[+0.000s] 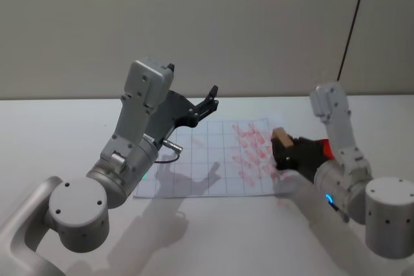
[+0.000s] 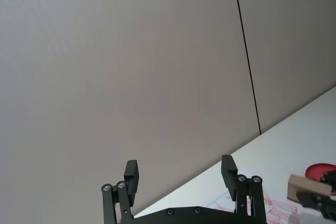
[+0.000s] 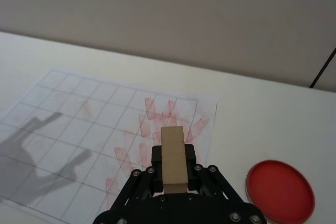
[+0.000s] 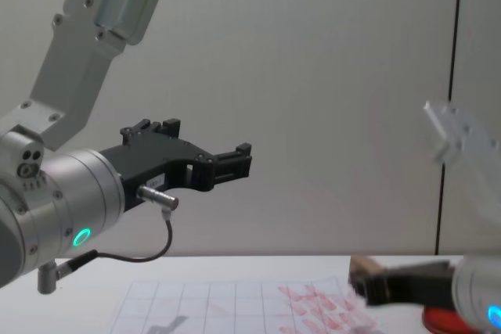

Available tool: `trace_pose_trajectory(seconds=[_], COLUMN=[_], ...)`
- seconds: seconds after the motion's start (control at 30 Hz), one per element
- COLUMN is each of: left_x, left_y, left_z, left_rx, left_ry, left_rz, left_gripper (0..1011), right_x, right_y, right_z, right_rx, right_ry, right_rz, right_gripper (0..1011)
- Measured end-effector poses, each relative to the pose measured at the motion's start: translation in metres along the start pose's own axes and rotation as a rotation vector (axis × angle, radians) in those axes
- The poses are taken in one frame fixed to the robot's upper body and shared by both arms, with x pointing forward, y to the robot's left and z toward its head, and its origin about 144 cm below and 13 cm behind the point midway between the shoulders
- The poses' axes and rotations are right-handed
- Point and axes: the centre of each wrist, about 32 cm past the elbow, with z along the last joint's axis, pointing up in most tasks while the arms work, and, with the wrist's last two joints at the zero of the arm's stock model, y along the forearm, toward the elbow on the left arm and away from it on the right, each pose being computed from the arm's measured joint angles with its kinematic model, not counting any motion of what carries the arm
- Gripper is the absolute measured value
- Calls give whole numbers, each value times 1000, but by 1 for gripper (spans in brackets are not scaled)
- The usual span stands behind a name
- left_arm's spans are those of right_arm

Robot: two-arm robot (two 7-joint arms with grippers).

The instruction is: Use the one hand to pick up the stamp and affix it onto the A4 paper.

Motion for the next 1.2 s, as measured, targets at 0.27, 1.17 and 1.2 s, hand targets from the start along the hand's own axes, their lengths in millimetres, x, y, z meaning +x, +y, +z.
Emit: trace_pose_trajectory(seconds=[0.27,1.17,1.2], left_x=[0,0,0], left_y=[0,0,0], left_z=[0,0,0], left_rx=[0,0,0], left_ry=[0,0,0], left_rz=[0,0,0], left_gripper=[1002,1001,1001], right_x=[4,48,49], right_y=[-9,-19,-18], right_z=[19,7,5], right_rx=[54,-13,-17], right_ry=[30,55,56], right_rz=[-35,-227,-229], right_gripper=[220,220,220])
